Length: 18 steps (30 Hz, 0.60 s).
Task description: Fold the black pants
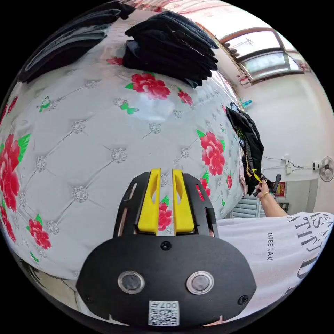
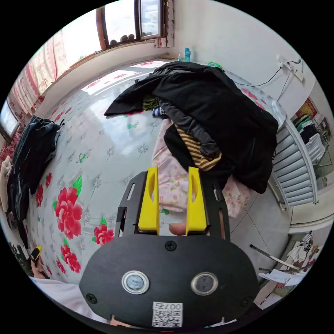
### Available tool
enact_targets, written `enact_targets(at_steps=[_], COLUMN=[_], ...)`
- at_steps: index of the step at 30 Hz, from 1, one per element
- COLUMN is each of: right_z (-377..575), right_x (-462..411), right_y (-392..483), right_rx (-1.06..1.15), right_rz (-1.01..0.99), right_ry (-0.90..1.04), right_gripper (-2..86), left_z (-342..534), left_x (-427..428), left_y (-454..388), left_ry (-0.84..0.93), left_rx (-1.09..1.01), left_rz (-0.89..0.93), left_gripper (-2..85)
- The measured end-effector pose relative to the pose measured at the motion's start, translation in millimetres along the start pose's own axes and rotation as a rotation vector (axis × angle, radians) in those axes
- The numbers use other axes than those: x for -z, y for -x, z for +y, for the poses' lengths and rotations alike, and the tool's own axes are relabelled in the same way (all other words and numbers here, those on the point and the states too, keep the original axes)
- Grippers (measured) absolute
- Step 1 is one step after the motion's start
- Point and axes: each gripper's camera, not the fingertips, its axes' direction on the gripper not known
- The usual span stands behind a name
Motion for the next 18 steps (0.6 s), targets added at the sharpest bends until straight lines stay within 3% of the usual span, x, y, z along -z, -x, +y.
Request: enact_targets(at_steps=[3,7,9,16,18], right_z=[-32.9,-62.3,-68.4,-71.7,-60.7], right_x=[7.5,-15.4,-49.6,-20.2,23.0], right_y=[-33.3,-54.1,-53.6,-46.7,-51.9], right_rx=[-0.084,-0.118,-0.082,0.058,0.11], right_rz=[0.076,0.034,-0.023,-0.042,-0.115], right_ry=[-0.091,-0.038,0.095,0.134,0.044], right_gripper=[9.3,9.4,8.9,3.9,2.1], left_z=[-9.3,-3.3,6.2,16.0,16.2], left_x=[-4.9,-20.9,-30.5,-35.3,-30.6], left_y=[-23.5,-22.9,-22.4,-28.0,-27.8], left_ry=[-0.003,0.04,0.063,0.098,0.084], left_rx=[-0.084,-0.007,0.029,0.01,-0.01], left_rz=[-0.055,-0.033,-0.024,-0.043,-0.033], left_gripper=[5.1,4.8,4.5,2.0,1.5])
